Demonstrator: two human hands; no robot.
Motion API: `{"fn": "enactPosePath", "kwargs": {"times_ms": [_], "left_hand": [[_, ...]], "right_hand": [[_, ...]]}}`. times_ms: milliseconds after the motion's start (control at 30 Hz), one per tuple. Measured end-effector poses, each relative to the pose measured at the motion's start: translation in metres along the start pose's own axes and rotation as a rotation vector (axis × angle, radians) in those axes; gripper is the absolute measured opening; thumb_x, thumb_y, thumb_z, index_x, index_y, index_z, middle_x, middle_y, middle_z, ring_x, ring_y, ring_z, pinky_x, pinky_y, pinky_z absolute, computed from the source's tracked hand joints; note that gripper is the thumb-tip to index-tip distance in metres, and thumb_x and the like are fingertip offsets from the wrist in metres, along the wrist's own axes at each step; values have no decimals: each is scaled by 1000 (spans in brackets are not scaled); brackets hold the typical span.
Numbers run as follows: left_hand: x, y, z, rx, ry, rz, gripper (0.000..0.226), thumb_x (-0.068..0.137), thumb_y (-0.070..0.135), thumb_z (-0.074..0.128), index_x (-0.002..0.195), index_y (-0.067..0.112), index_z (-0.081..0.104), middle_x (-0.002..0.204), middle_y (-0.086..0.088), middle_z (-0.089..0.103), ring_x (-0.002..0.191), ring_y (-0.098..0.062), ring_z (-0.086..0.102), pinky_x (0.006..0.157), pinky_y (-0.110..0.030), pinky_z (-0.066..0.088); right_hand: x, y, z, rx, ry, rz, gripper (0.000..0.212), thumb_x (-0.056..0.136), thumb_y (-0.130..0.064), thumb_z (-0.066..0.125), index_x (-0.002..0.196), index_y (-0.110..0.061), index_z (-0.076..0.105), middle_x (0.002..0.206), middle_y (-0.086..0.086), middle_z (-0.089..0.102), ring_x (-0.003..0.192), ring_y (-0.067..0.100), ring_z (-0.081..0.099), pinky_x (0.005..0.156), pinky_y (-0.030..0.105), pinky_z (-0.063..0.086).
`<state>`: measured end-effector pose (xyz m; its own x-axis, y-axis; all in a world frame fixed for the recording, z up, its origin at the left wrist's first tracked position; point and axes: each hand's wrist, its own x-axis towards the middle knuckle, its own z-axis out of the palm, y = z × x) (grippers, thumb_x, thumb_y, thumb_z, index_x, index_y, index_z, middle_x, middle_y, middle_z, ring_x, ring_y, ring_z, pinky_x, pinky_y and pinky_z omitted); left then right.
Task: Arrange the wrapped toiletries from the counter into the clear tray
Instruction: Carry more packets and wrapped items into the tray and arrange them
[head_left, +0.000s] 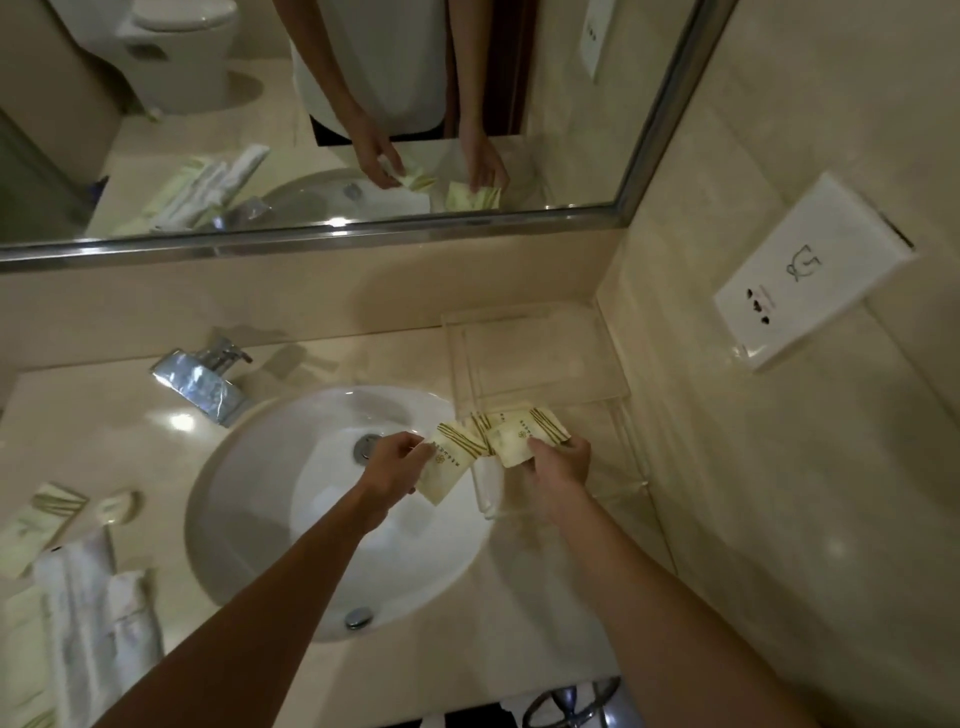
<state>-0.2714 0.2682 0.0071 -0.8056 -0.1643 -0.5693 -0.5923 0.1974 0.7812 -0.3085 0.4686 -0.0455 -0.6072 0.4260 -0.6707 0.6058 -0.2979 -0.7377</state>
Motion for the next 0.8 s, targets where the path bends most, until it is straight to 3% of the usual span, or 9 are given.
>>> {"fn": "enactPosePath", "kwargs": {"times_ms": [100,200,267,400,500,567,667,800], "left_hand": [[5,4,-4,-10,-2,0,19,94,18,55,99,2,65,82,-6,65,67,-16,55,54,-24,41],[10,5,-7,-24,-10,5,19,94,18,56,99,2,65,81,-4,65,68,-15,55,54,-24,42],[12,5,-10,-25,-17,5,19,93,19,56,99,2,65,82,-4,66,68,-14,55,54,-23,42],[18,4,-14,-29,-8,-8,20,92,19,59,100,2,65,82,-5,66,66,-14,54,52,-23,40],[21,2,-13,-51,-27,-19,20,90,18,63,98,-1,66,79,-7,66,62,-15,52,50,-24,37],[21,1,-10,-75,-45,-38,19,88,17,65,96,-1,65,77,-8,68,61,-16,51,49,-24,35],[22,2,1,-136,-36,-96,12,86,10,66,89,-1,63,75,-10,68,59,-19,48,49,-27,35],[13,7,26,-356,-130,-254,6,86,0,63,90,-2,59,81,-14,69,49,-14,59,49,-23,47]], "right_hand": [[-2,-1,16,-15,57,1,42,81,1,72,119,-7,55,113,15,67,97,29,69,84,43,60],[-8,-3,29,-9,54,19,38,83,0,71,118,-4,56,110,12,66,86,24,67,54,20,56],[-11,-2,35,-37,34,40,36,85,1,69,118,-3,55,108,13,63,79,21,65,42,14,50],[-11,2,38,-147,-9,45,34,87,-1,68,119,-1,56,109,15,66,77,23,70,49,19,56],[-8,5,33,-282,-44,53,21,88,-13,70,105,-2,67,88,13,74,65,18,71,54,24,58],[-7,4,27,-363,-20,47,17,89,-22,69,92,-5,70,67,6,71,52,12,65,49,22,53],[-5,-2,15,-404,15,61,25,92,-28,64,81,-6,68,61,5,67,42,12,57,32,16,39],[1,-13,-7,-444,38,69,33,93,-21,55,68,-5,67,58,8,68,43,15,58,42,24,45]]}}
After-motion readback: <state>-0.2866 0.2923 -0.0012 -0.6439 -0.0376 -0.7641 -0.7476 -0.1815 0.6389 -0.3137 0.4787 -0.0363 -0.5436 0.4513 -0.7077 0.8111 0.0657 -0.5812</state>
